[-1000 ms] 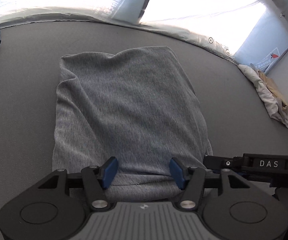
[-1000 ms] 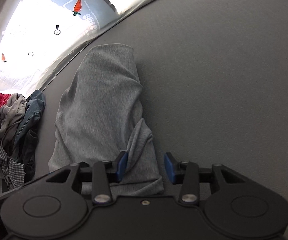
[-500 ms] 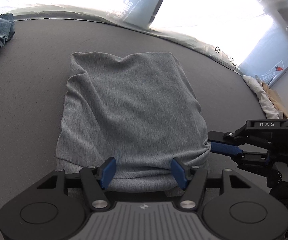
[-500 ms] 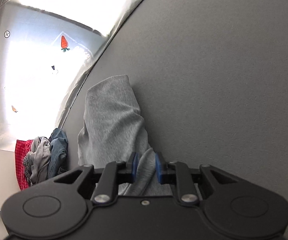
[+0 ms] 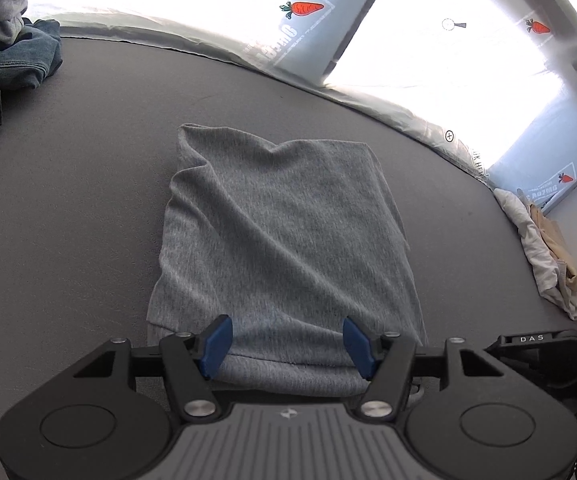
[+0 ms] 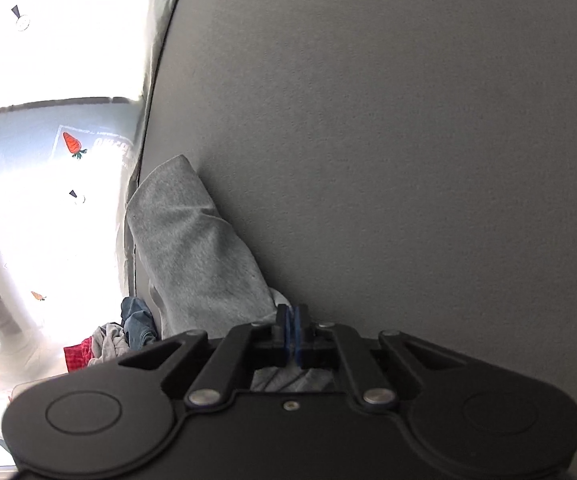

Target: Fold clothes

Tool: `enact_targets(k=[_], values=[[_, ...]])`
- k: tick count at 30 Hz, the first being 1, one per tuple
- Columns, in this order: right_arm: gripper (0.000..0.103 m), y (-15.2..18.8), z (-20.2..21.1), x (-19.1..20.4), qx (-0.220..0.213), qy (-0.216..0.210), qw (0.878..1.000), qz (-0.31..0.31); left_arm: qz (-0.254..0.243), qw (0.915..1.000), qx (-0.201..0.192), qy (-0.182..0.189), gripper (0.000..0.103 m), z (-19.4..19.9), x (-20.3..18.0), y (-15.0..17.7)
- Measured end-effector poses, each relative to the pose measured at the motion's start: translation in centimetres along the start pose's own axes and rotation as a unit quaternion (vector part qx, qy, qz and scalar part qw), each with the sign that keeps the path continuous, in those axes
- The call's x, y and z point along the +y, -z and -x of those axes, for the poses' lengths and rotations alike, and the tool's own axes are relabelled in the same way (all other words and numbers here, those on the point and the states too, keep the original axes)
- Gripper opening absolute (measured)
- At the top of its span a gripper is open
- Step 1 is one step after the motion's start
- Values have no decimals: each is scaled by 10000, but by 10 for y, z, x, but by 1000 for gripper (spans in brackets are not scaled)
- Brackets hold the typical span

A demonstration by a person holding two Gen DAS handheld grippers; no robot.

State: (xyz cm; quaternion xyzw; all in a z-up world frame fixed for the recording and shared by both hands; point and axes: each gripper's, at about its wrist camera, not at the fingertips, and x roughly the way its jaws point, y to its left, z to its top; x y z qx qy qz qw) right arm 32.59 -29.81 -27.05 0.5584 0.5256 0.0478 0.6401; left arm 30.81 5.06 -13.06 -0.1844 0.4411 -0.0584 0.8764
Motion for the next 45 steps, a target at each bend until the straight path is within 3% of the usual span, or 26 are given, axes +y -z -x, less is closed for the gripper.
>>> enact_targets(k=[2, 4, 7, 10, 12, 14, 15, 19, 22, 25, 27, 31, 34, 37, 39, 40, 42, 45], values=[[0, 4, 1, -7, 92, 291, 9995, 31, 150, 9999, -74, -39, 62, 4, 8, -3], [0, 8, 7, -10, 179, 307, 9994, 3, 312, 9993, -158, -119, 63, 7, 18, -6], [1, 9, 23, 10, -129, 274, 9969, 730, 453, 9981, -280, -325, 69, 10, 29, -11], [15, 4, 27, 32, -381, 17, 9916, 1234, 504, 9970, -277, -517, 70, 4, 39, -15], [30, 0, 24, 47, -493, 18, 9867, 1548, 496, 9964, -227, -649, 70, -1, 44, -19], [36, -1, 17, 61, -536, 97, 9800, 1912, 453, 9963, -215, -701, 71, -6, 50, -23], [43, -1, 13, 68, -536, 142, 9764, 2087, 442, 9965, -194, -687, 71, -9, 51, -25], [50, 4, -5, 91, -508, 293, 9599, 2740, 318, 9975, -59, -628, 75, -28, 57, -37], [54, 9, -21, 109, -552, 522, 9428, 3247, 226, 9984, 111, -503, 75, -46, 61, -47], [67, 14, -37, 122, -661, 731, 9239, 3699, 124, 9989, 288, -345, 75, -64, 62, -55], [71, 13, -50, 128, -684, 869, 9152, 3875, 15, 9995, 256, -193, 83, -70, 61, -58], [79, 4, -71, 131, -684, 856, 9193, 3781, -198, 9994, 282, -34, 87, -78, 60, -63], [78, -3, -83, 130, -582, 693, 9288, 3592, -200, 9993, 254, 162, 93, -80, 63, -63], [57, -3, -92, 134, -513, 657, 9290, 3605, -150, 9993, 233, 267, 94, -80, 66, -63], [26, -3, -83, 134, -622, 539, 9326, 3515, -113, 9992, 239, 293, 94, -81, 66, -64], [18, -6, -76, 131, -671, 356, 9398, 3331, -75, 9992, 244, 317, 94, -82, 67, -65], [13, -15, -53, 119, -824, -102, 9568, 2786, 48, 9988, 244, 430, 94, -83, 69, -67], [13, -19, -33, 108, -1130, 254, 9507, 2877, 99, 9978, 288, 596, 94, -88, 65, -71]])
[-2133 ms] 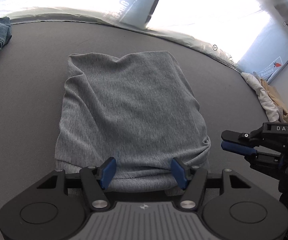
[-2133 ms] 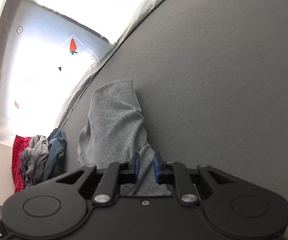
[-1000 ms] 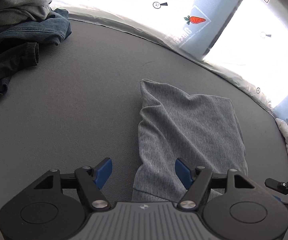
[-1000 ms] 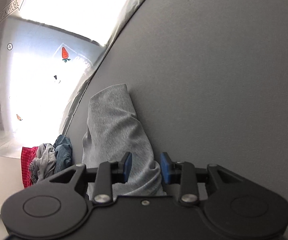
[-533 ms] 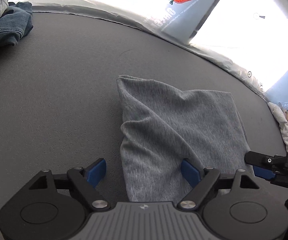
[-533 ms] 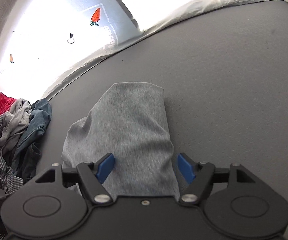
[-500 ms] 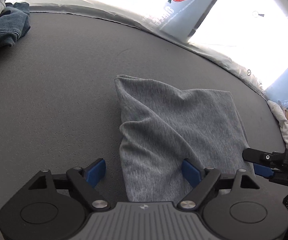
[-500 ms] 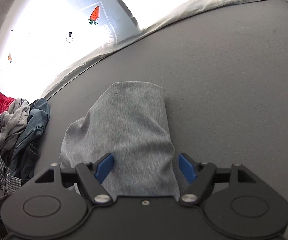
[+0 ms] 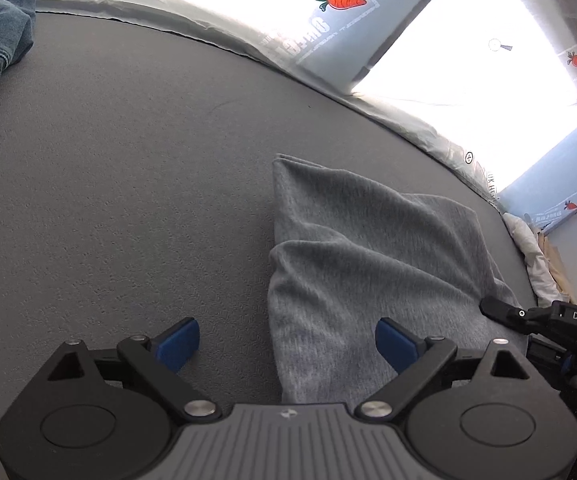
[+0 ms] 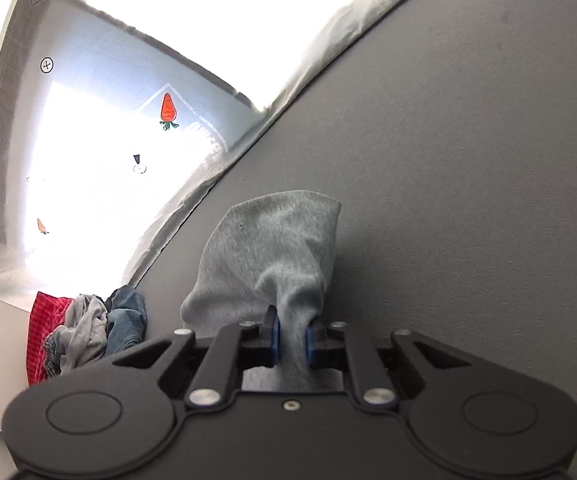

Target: Fold clothes

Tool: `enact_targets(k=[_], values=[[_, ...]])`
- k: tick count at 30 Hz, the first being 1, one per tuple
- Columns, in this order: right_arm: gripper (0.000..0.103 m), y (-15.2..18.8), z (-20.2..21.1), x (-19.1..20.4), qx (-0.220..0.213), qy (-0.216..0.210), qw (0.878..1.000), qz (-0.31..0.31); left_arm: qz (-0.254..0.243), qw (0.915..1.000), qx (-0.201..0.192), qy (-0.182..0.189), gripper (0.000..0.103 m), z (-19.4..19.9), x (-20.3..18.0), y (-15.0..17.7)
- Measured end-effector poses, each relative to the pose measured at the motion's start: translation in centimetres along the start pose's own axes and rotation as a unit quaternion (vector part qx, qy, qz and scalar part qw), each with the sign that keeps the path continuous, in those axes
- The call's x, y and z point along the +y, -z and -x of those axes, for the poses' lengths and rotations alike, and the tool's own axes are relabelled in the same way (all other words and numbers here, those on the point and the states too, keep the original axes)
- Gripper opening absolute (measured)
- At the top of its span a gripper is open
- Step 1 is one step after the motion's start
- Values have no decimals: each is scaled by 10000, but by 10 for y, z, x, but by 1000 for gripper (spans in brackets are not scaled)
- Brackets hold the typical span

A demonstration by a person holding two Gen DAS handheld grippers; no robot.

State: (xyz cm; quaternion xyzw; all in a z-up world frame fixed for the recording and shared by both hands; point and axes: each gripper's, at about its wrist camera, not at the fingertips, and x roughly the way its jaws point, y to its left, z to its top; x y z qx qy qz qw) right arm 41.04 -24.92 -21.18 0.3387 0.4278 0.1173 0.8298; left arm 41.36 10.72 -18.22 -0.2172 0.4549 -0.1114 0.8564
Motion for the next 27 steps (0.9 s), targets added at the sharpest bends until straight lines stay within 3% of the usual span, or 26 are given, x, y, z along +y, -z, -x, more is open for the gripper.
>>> enact_targets(k=[1, 4, 8, 9, 10, 11, 12, 13, 15, 16, 18, 19, 21, 24, 27], values=[[12, 0, 3, -6, -6, 141, 9999, -2, -20, 10000, 21, 40, 94, -3, -3, -1], [13, 2, 6, -25, 17, 0, 9987, -502, -256, 9995, 119, 124, 94, -12, -18, -4], [19, 1, 2, -19, 76, 168, 9995, -252, -665, 9976, 158, -43, 92, -25, -40, -3], [25, 1, 1, -19, 92, 211, 9995, -211, -669, 9976, 177, -36, 89, -26, -43, -3], [31, 1, -1, -19, 98, 265, 9993, -245, -639, 9977, 209, 22, 75, -28, -46, -3], [49, 1, -4, -20, 96, 327, 9989, -335, -608, 9978, 241, 81, 63, -29, -48, -2], [56, 1, -5, -22, 81, 322, 9986, -402, -552, 9982, 224, 92, 62, -29, -49, -1], [56, 1, -6, -24, 55, 264, 9986, -452, -482, 9986, 181, 80, 62, -30, -51, 1], [50, -1, -10, -23, 113, 109, 9987, -481, -436, 9990, 114, 23, 61, -30, -52, 2], [46, -2, -15, -20, 173, 40, 9989, -429, -323, 9994, 85, -4, 55, -30, -50, 1], [32, -3, -23, -14, 255, -26, 9994, -252, 26, 10000, 63, -21, 34, -32, -42, -1], [29, -4, -24, -11, 253, -11, 9996, -156, 234, 9997, 82, 7, 16, -33, -37, -1], [20, -5, -20, -7, 158, -85, 9998, -126, 484, 9988, 24, 32, 14, -32, -34, -2], [18, -3, 4, 9, -135, -296, 9993, 185, 107, 9994, -333, 21, 11, -9, -55, -5], [18, 2, 47, 36, -721, -683, 9919, 798, -272, 9950, -922, 285, 11, 32, -86, -7]])
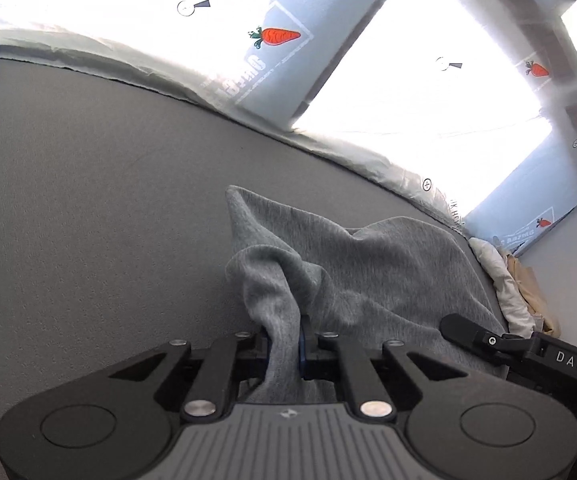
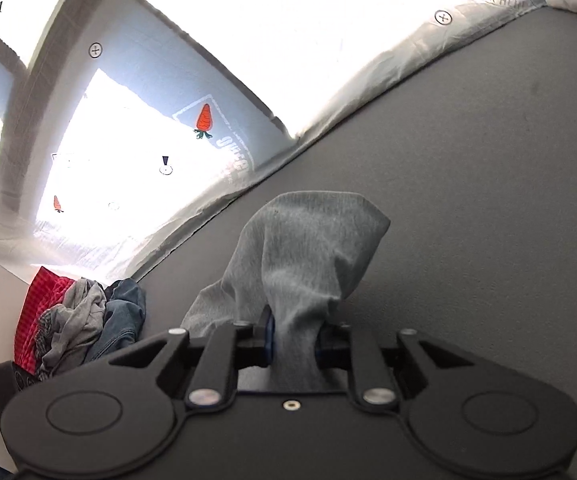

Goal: Fold clothes
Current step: 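Lift the folded sweatpants with both grippers and place them on the beige and white stack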

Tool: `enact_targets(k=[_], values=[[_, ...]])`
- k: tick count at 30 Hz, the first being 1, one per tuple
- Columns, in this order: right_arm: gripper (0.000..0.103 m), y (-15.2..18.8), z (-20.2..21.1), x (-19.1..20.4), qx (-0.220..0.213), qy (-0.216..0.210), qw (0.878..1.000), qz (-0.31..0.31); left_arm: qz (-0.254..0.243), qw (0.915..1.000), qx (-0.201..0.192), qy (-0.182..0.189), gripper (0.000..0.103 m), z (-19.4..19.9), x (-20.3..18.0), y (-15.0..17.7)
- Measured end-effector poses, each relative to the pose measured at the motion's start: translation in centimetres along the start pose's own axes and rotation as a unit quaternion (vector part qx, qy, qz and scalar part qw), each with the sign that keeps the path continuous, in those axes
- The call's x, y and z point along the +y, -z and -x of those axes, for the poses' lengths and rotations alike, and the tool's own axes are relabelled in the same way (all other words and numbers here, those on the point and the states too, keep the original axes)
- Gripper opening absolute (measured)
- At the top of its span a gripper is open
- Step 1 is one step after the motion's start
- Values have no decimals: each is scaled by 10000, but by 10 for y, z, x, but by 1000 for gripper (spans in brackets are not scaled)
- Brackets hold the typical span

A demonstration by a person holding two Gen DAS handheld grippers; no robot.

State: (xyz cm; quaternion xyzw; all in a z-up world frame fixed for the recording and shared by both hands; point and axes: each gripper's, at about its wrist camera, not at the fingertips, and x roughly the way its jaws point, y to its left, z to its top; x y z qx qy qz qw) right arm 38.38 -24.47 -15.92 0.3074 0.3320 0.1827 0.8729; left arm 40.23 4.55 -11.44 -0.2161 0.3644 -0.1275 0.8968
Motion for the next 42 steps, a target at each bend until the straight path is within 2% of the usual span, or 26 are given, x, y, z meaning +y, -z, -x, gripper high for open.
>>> enact_targets(k=[3, 6, 9, 13, 14, 16, 18, 19, 22, 25, 28, 32, 35, 42], values=[[18, -10, 39, 9, -599, -483, 9968, -223, -141, 9983, -484, 279, 11, 30, -25, -8], [18, -18, 70, 11, -834, -342, 9957, -232, -120, 9965, -597, 572, 11, 46, -44, -10], [18, -22, 103, 11, -985, -274, 9941, -372, -548, 9946, -625, 625, 11, 52, -77, -2], [18, -22, 152, 21, -1129, 355, 9927, 230, -898, 9892, -618, 975, 11, 63, -125, 22], [18, -21, 166, 17, -1208, 324, 9920, 168, -1000, 9874, -654, 1040, 11, 63, -139, 31], [19, -22, 188, -11, -1397, 27, 9884, -597, -1038, 9863, -624, 1120, 11, 58, -162, 45], [18, -24, 207, -27, -1458, 354, 9874, -497, -1037, 9858, -572, 1192, 11, 53, -184, 58], [18, -26, 217, -33, -1472, 501, 9874, -304, -1054, 9855, -575, 1200, 11, 49, -196, 65], [18, -37, 246, -77, -1576, 81, 9845, -768, -1178, 9842, -684, 1132, 11, 35, -239, 85], [18, -62, 270, -105, -1439, 434, 9883, -243, -1020, 9869, -635, 1075, 11, 11, -290, 105], [18, -87, 300, -146, -1391, 277, 9897, -198, -1041, 9871, -678, 1010, 11, -13, -342, 128], [18, -127, 326, -194, -1250, 436, 9912, 35, -923, 9894, -597, 949, 11, -52, -395, 154], [18, -159, 341, -230, -1167, 460, 9921, -35, -914, 9893, -605, 959, 11, -75, -424, 162], [18, -224, 359, -284, -1255, 557, 9900, 333, -1022, 9865, -636, 1108, 11, -142, -488, 155]])
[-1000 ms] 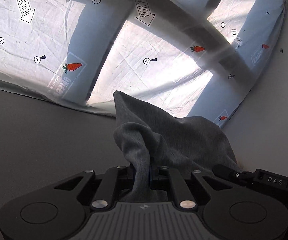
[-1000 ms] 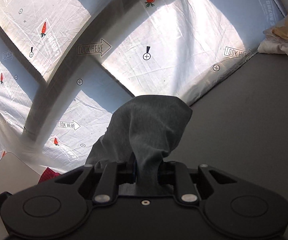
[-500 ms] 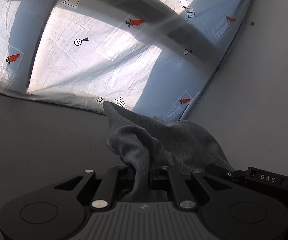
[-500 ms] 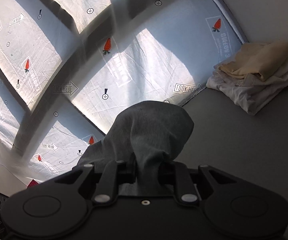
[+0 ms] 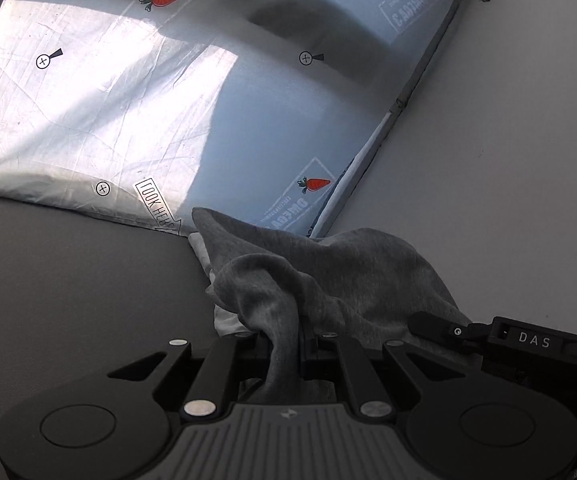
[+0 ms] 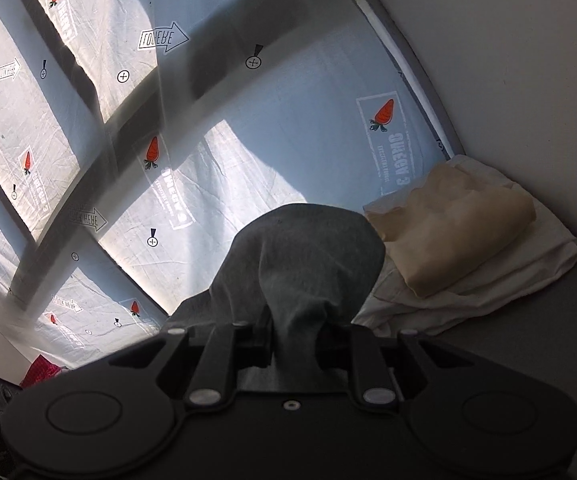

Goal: Fold clothes
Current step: 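Lift the folded sweatpants with both grippers and place them on the beige and white stack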

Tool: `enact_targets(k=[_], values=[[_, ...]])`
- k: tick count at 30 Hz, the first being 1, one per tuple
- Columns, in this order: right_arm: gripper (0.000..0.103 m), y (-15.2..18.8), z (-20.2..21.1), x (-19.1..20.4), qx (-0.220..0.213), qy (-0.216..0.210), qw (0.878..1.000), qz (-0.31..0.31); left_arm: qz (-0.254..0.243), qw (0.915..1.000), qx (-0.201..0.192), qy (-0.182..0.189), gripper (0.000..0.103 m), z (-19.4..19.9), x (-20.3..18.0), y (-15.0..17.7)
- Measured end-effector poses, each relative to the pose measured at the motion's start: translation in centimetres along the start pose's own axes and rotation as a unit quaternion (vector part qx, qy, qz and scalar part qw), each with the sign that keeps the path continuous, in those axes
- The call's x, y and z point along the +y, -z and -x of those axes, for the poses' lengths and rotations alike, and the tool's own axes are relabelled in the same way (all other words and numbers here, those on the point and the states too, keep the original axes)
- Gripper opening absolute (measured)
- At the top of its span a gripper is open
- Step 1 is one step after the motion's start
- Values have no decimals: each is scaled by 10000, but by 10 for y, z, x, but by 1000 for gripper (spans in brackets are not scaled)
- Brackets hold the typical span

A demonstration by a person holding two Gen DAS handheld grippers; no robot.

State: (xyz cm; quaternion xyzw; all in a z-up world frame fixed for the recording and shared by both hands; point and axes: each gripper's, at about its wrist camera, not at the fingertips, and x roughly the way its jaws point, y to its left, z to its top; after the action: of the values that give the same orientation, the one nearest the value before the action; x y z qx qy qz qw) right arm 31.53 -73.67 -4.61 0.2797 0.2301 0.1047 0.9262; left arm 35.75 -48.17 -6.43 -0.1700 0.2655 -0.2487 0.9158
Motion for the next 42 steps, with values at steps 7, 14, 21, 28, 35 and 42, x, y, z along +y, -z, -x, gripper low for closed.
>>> enact_targets(k=[7, 14, 21, 28, 35, 42], values=[[19, -82, -27, -53, -219, 131, 9993, 286, -148, 9995, -20, 279, 11, -99, -36, -27], [20, -152, -110, -86, -161, 627, 9917, 1113, 40, 9999, 125, 97, 12, -211, -33, -46], [38, -122, -211, -108, 98, 2021, 9489, 2420, -579, 9928, 745, -737, 21, -301, -7, -21], [55, -93, -208, -95, -716, 2969, 8952, 3246, -635, 9892, 653, -1152, 66, -294, -1, -32], [57, -71, -173, -96, -767, 2179, 9356, 2670, -771, 9852, 819, -1296, 82, -279, -1, -9], [62, -46, -174, -136, -211, 2170, 9608, 1715, -688, 9866, 900, -1172, 98, -269, 16, 4]])
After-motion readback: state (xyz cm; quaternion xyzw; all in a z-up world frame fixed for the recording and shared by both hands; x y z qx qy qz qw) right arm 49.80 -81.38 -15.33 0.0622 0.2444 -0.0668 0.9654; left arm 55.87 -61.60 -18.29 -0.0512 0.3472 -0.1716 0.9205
